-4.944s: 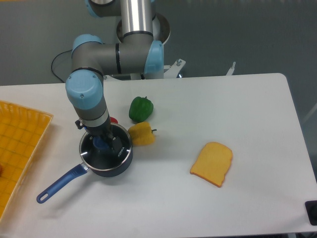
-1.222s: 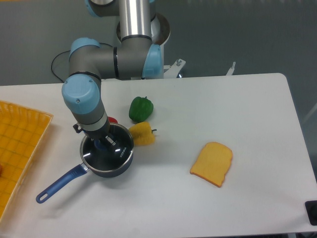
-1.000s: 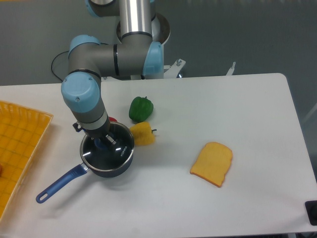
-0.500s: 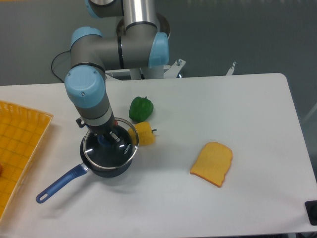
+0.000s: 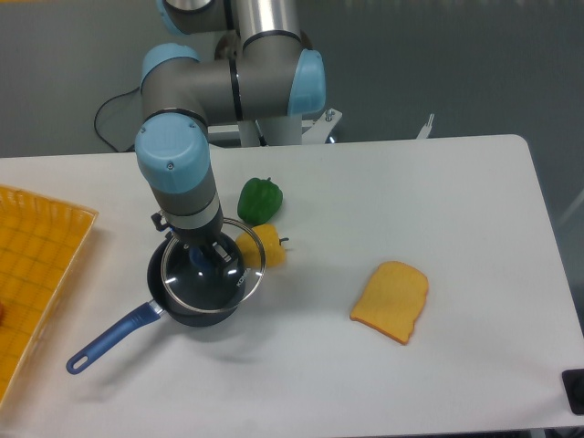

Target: Open the lid

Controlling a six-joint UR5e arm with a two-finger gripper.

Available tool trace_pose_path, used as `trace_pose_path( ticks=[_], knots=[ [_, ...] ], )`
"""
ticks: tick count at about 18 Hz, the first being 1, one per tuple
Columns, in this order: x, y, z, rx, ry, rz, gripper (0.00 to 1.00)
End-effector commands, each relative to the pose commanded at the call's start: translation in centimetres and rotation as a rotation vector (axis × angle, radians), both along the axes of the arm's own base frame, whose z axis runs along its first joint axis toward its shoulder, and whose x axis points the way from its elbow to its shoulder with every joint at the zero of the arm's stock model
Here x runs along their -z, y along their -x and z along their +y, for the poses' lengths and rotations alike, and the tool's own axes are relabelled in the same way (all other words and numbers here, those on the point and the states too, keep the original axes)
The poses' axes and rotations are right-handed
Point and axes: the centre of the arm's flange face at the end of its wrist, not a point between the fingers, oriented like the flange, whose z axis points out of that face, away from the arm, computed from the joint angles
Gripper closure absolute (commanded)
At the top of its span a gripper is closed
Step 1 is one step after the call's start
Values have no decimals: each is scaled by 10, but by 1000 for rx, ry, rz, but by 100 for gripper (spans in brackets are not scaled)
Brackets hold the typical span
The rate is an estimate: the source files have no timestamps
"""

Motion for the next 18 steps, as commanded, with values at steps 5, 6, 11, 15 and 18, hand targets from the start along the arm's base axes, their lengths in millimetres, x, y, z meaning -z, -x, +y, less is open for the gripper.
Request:
trace_pose_path(
  ticks=[5,6,11,15,18],
  knots=[
    [0,0,0,-2,0,-2,53],
    [0,1,0,-2,0,-2,53],
    [4,2,-5,-8,12,-12,53],
    [-4,1,-8,-11,1,-6,53],
    [-3,4,-10,-17,-2,-14,53]
  ],
)
